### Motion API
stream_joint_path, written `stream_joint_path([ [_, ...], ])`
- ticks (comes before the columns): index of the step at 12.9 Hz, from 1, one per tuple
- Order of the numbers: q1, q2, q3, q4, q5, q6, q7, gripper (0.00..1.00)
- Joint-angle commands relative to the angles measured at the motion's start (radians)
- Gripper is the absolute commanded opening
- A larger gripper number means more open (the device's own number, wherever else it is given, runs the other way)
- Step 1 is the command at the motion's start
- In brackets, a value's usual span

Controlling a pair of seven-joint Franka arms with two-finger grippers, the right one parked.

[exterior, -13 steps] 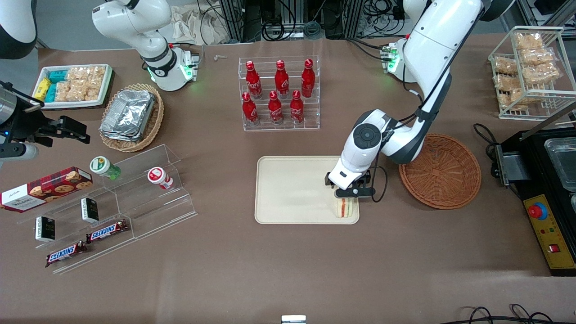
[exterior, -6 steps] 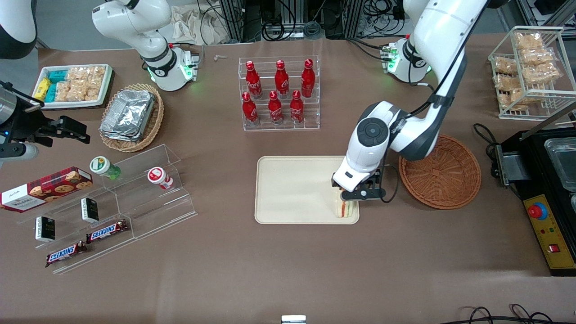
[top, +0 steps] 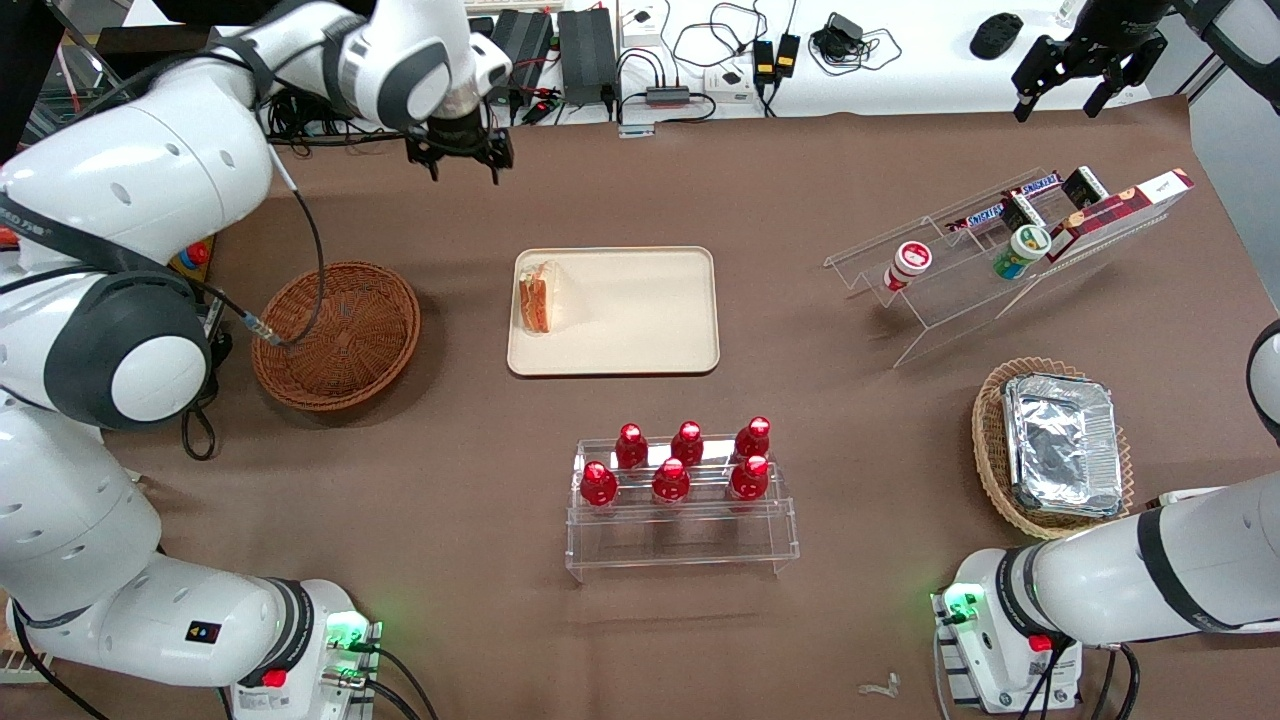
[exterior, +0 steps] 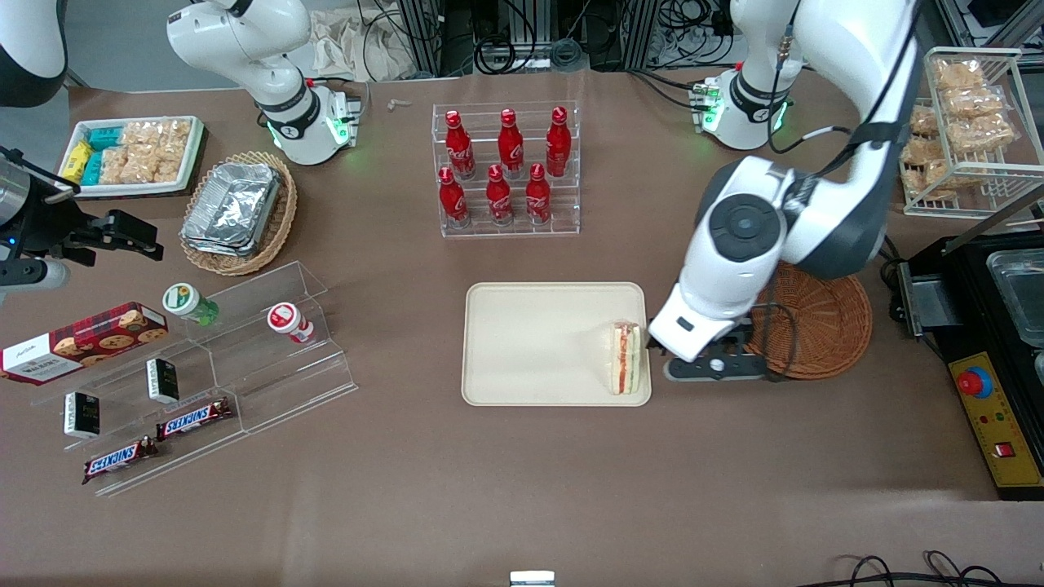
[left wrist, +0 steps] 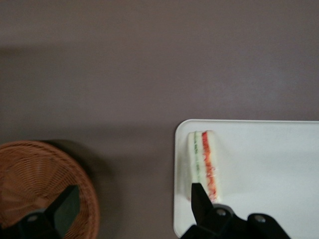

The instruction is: Place sandwich from basket to tray

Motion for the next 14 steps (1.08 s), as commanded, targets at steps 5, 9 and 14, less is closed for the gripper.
stream_joint_path([
  [5, 0.136, -0.083, -0.008, 0.133, -0.010, -0.206, 0.114, 1.00],
  [9, 0.256, -0.176, -0.005, 0.096, -0.139, -0.247, 0.250, 1.00],
  [14, 0.305, -0.336, 0.000, -0.183, -0.147, -0.043, 0.267, 1.00],
])
